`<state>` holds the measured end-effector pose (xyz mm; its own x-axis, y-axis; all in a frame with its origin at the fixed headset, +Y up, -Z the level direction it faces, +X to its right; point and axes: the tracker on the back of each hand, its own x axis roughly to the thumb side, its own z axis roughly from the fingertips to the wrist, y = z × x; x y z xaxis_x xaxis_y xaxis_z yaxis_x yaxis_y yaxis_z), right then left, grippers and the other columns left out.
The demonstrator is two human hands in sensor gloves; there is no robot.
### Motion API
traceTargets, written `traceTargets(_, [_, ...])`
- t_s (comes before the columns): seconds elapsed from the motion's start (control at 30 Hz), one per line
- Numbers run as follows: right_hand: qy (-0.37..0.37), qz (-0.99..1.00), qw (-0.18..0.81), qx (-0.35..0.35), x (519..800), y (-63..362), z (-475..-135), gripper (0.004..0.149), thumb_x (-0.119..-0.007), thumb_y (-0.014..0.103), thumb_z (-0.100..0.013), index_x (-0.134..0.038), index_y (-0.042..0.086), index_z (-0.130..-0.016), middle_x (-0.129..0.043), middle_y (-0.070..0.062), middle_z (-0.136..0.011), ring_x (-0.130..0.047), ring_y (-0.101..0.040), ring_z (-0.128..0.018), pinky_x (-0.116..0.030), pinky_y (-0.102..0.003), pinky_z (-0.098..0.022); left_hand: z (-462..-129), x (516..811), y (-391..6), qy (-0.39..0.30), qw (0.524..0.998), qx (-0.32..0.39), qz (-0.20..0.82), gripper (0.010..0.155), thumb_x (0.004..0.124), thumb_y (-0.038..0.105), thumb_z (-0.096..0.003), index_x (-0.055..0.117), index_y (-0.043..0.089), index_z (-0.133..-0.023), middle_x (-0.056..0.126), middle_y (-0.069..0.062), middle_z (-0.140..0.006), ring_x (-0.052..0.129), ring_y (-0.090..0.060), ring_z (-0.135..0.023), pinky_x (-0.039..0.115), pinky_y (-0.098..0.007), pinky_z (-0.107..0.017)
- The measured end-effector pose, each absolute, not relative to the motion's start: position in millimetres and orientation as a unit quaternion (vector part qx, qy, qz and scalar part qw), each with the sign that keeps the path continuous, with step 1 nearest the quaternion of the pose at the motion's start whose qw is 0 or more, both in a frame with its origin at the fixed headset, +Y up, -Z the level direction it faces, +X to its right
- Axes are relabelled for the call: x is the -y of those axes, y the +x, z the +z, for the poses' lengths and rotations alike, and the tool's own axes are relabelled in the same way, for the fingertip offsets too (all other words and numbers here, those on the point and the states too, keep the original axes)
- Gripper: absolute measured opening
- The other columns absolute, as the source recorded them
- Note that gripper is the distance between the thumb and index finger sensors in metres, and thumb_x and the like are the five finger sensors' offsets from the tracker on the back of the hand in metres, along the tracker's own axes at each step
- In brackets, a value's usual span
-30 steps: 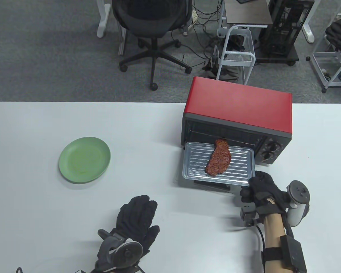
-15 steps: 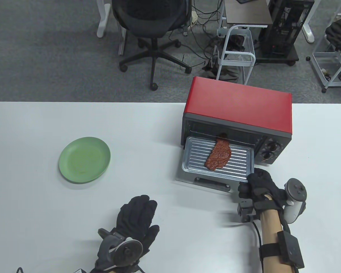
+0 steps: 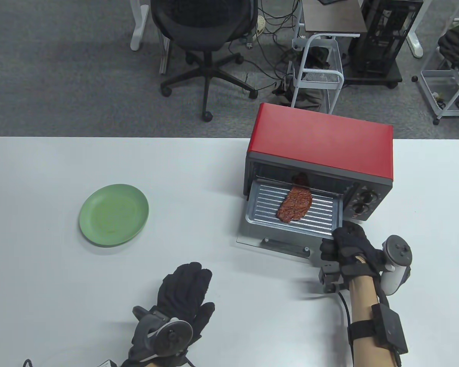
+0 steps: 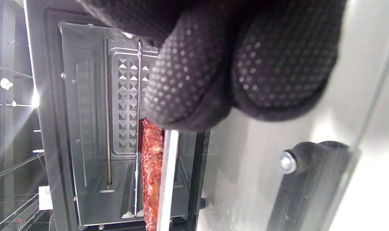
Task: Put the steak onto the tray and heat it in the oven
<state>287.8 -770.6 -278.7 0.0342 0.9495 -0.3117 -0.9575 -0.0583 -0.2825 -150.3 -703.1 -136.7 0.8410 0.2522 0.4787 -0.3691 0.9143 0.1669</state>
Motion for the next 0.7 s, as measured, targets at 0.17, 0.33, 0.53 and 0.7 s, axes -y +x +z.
traceTargets(0.17, [-0.218,0.69,0.691,-0.012,770.0,291.2,-285.4,0.057,-0.073,0.026,-0.055,-0.044,0.013,-0.103,-0.096,-0.005,-0.07,-0.109,-0.007,-0.026,-0.101,-0.032,-0.021,-137.2,703.5,-150.0,0.127,0.951,0.23,0.165,0.076,0.069,0.049,-0.0491,0.047,0.016,-0.113,0.05,-0.023,-0.116,0.059,-0.052,-0.102,0.057,-0.074,-0.066])
traceTargets(0.33, [-0.221,0.685,0.694,-0.018,770.2,291.1,-293.6,0.06,-0.072,0.027,-0.057,-0.038,0.015,-0.104,-0.094,-0.004,-0.072,-0.109,-0.007,-0.028,-0.101,-0.031,-0.022,-137.7,704.1,-149.7,0.124,0.951,0.231,0.165,0.076,0.069,0.049,-0.0492,0.047,0.016,-0.113,0.05,-0.023,-0.116,0.06,-0.052,-0.102,0.057,-0.074,-0.066])
traceTargets(0.53, [-0.228,0.68,0.697,-0.018,772.7,289.2,-304.6,0.066,-0.07,0.028,-0.058,-0.026,0.019,-0.107,-0.093,-0.003,-0.075,-0.109,-0.007,-0.029,-0.1,-0.031,-0.024,-138.3,703.5,-151.5,0.124,0.95,0.227,0.172,0.076,0.069,0.049,-0.0491,0.046,0.016,-0.114,0.049,-0.023,-0.116,0.059,-0.052,-0.102,0.056,-0.074,-0.066])
traceTargets(0.7, [-0.244,0.662,0.709,-0.023,774.8,290.6,-309.7,0.072,-0.068,0.031,-0.061,-0.016,0.023,-0.109,-0.091,0.0,-0.078,-0.108,-0.008,-0.035,-0.1,-0.031,-0.026,-138.7,704.3,-151.2,0.12,0.951,0.229,0.17,0.076,0.069,0.049,-0.0491,0.046,0.016,-0.113,0.049,-0.023,-0.116,0.059,-0.052,-0.102,0.056,-0.074,-0.066])
